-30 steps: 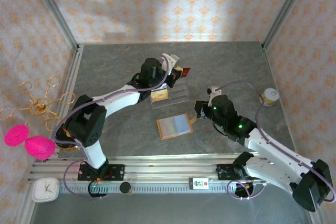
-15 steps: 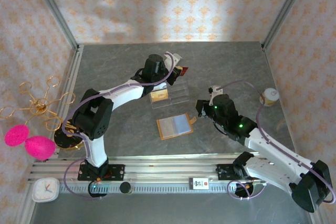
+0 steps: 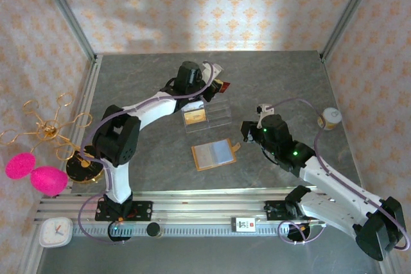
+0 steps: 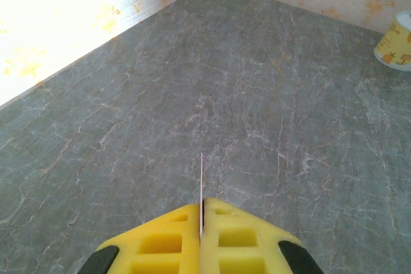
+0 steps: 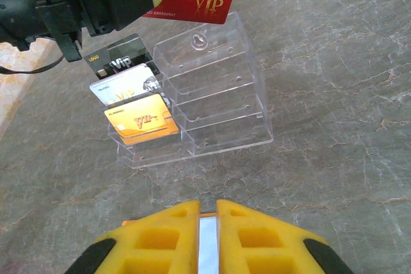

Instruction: Take the credit cards out of the card holder

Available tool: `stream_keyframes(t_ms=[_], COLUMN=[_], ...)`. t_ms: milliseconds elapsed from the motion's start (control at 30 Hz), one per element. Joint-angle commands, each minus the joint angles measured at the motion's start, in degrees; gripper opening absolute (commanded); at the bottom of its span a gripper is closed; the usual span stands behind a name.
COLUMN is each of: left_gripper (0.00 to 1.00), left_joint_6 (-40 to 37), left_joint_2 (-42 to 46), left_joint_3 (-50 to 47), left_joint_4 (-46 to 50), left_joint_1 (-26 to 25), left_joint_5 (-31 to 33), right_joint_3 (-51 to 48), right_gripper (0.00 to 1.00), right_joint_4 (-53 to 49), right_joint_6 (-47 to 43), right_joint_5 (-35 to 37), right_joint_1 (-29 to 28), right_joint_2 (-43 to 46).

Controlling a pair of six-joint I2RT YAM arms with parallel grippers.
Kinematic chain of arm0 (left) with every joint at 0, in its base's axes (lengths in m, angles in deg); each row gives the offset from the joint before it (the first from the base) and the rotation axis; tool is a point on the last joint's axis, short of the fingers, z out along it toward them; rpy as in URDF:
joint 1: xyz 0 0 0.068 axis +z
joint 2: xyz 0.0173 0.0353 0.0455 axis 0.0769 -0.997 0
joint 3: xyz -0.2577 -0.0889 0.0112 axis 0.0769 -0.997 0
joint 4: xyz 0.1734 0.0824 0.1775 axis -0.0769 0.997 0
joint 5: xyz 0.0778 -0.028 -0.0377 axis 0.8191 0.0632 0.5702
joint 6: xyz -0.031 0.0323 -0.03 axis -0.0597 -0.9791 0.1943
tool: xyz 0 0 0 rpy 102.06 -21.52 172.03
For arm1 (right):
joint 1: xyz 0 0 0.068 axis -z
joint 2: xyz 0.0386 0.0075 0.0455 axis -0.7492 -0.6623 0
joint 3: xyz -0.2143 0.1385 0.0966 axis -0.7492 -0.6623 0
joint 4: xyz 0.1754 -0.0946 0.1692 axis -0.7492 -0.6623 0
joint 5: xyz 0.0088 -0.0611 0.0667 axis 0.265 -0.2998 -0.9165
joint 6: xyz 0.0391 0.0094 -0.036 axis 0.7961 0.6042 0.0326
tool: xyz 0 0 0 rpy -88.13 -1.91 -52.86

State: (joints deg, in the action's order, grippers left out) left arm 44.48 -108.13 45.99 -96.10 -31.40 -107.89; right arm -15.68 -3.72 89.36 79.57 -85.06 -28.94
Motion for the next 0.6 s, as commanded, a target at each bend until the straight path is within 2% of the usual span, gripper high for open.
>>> stream_keyframes(t_ms=[0, 300, 467, 567], left_gripper=[0.00, 0.00, 0.16, 0.20], left_joint_6=[-2.87, -2.85, -2.71, -2.98], left_joint_2=[-1.91, -2.20, -1.76, -1.51], left_joint_3=[2.64, 2.82, 1.59, 1.29], left_joint_4=[4.33, 4.99, 4.64, 4.99], left_joint_1=[0.39, 0.68, 0.69, 0.70], left_joint_5=[-2.69, -1.80, 0.06, 1.69], right_joint_3=[1.10, 1.52, 1.64, 1.64], right_gripper=[0.14, 0.14, 0.15, 0.15], right_joint_4=[0.78, 0.61, 0.67, 0.70], right_joint_6=[-0.74, -0.59, -0.49, -0.58], right_joint_5=[0.62, -0.16, -0.57, -1.02], right_joint_1=[0.50, 0.61, 0.59, 0.67], right_joint_2=[0.23, 0.32, 0.57, 0.86])
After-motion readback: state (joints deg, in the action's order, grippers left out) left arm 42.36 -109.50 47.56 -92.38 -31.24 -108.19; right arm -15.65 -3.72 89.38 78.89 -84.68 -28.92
